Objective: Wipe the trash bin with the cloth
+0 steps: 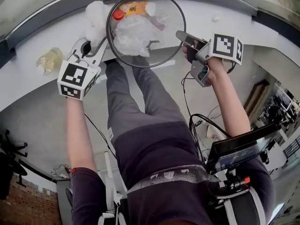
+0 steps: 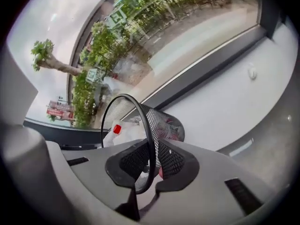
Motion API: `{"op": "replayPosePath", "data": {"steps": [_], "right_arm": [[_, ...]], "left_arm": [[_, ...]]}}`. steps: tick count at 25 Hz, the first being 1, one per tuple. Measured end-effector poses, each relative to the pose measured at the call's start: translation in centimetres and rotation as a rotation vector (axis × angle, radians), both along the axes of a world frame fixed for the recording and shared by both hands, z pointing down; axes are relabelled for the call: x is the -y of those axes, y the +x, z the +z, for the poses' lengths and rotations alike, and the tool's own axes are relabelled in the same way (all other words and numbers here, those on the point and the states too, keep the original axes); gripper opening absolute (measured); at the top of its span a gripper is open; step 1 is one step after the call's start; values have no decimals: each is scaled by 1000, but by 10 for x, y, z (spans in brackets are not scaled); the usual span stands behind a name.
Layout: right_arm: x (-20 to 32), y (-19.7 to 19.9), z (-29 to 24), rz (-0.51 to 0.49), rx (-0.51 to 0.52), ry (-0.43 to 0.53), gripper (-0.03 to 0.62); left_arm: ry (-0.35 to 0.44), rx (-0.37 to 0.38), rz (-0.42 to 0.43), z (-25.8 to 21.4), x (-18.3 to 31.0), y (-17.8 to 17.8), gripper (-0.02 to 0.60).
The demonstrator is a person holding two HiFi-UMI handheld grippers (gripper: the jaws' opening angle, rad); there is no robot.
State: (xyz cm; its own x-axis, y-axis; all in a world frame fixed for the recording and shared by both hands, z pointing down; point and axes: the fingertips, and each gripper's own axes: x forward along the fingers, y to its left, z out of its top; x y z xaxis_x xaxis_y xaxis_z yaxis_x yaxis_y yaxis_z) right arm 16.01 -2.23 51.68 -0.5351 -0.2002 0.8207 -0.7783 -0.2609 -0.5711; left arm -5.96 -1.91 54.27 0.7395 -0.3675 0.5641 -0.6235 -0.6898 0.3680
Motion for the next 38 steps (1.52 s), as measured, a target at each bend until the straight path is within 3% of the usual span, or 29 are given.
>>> {"op": "replayPosePath", "data": {"steps": [6, 11, 15, 17, 20, 24, 29, 31, 33, 36, 38], "right_arm": [[-38, 8, -4, 358, 145, -114, 69], [-75, -22, 0, 451, 243, -219, 67], [-87, -45, 1, 373, 244, -231, 66], [-87, -44, -1, 280, 181, -200, 66], [-76, -25, -8, 98, 8, -110, 97], [-16, 12, -19, -117, -165, 114, 100], [33, 4, -10, -313, -174, 167, 98], [37, 0, -6, -326, -169, 159, 43], [36, 0, -4, -284, -149, 141, 43], [27, 8, -3, -114, -86, 75, 44], [14, 14, -2, 10, -53, 9, 51]], "left_arm": [[3, 11, 96, -3, -33, 20, 31], [-11, 59, 127, -5, -69, 30, 31], [-43, 51, 78, -3, -79, 36, 31], [-50, 51, 54, -2, -81, 35, 31], [-36, 48, -27, -3, -65, 21, 31], [39, 60, -90, -13, -21, -3, 31], [185, 83, -58, -35, 42, -12, 31], [195, 94, -11, -35, 50, -9, 31], [181, 127, 47, -26, 47, -5, 31], [154, 167, 133, -7, 24, 1, 31], [130, 133, 156, -4, 7, 7, 31]]}}
